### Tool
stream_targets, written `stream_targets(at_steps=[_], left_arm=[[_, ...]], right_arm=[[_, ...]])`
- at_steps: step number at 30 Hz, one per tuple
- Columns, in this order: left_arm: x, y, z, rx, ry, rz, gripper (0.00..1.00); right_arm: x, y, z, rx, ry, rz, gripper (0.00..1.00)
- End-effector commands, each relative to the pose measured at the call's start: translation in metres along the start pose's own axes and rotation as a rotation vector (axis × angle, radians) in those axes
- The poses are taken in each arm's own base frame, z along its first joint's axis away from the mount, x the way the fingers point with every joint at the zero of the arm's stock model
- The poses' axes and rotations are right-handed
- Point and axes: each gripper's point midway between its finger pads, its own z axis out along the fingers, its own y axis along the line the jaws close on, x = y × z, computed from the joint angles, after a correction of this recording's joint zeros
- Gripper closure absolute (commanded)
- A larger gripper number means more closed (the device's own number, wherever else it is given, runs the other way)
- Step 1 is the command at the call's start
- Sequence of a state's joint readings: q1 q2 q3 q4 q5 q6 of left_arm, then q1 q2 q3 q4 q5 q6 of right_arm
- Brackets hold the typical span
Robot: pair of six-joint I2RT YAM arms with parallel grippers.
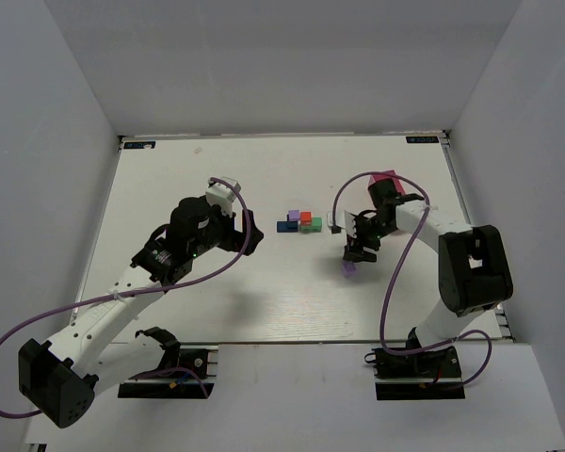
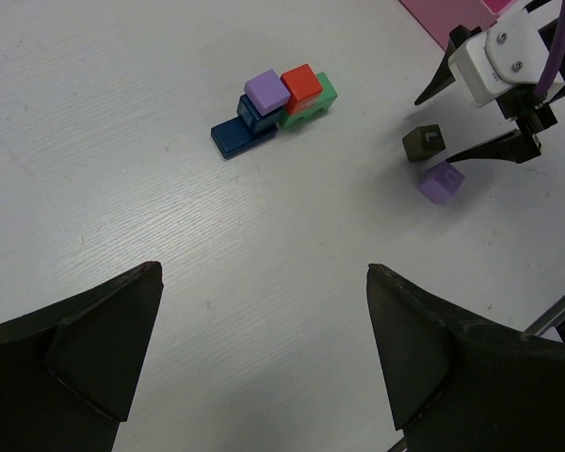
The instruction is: Build the wood block tower
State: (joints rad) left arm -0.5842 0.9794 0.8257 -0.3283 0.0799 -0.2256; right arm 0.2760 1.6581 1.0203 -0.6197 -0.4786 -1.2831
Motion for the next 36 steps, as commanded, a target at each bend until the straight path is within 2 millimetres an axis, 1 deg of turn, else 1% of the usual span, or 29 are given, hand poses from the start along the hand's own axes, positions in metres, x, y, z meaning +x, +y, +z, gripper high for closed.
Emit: stream_targets(at_steps=[1,7,11,12,15,17,19,22,25,28,30,35,36], left_arm=[[-0.007,-0.003,-0.004,0.017,-0.033,0.008,0.0],[-0.007,-0.003,-0.004,0.017,-0.033,0.008,0.0],[-0.007,-0.003,-0.004,0.017,-0.033,0.008,0.0],[-0.007,-0.003,-0.004,0.017,-0.033,0.008,0.0],[-0.007,-0.003,-0.004,0.017,-0.033,0.008,0.0],[-0.007,-0.003,-0.004,0.017,-0.033,0.008,0.0],[-0.007,-0.003,-0.004,0.017,-0.033,0.008,0.0],[-0.007,-0.003,-0.004,0.017,-0.033,0.008,0.0],[-0.007,-0.003,-0.004,0.017,-0.033,0.008,0.0],[-0.007,-0.003,-0.004,0.017,-0.033,0.008,0.0],[-0.007,-0.003,-0.004,0.017,-0.033,0.008,0.0],[-0.007,-0.001,-0.004,0.008,-0.035,0.007,0.0],[-0.003,0.0,-0.003,0.006,-0.026,0.007,0.0]], right_arm=[[-0.009,0.007,0.005,-0.02,-0.033,-0.001,0.24],[-0.014,0.016,0.009,-0.038,-0.027,-0.002,0.21],[-0.011,0.014,0.011,-0.012,-0.004,0.029,0.21],[-0.01,0.011,0.01,0.003,0.01,0.032,0.23],[-0.008,0.01,0.01,0.016,0.027,0.065,0.24],[-0.009,0.01,0.007,0.026,0.027,0.08,0.27],[-0.008,0.009,0.007,0.039,0.029,0.105,0.27],[-0.013,0.007,0.003,0.059,0.014,0.118,0.3],[-0.014,0.009,0.001,0.058,0.007,0.133,0.32],[-0.016,0.011,0.0,0.052,0.0,0.135,0.37],[-0.018,0.014,0.001,0.045,-0.003,0.136,0.38],[-0.013,0.015,0.004,0.034,0.007,0.151,0.4],[-0.012,0.016,0.005,0.029,0.009,0.152,0.41]])
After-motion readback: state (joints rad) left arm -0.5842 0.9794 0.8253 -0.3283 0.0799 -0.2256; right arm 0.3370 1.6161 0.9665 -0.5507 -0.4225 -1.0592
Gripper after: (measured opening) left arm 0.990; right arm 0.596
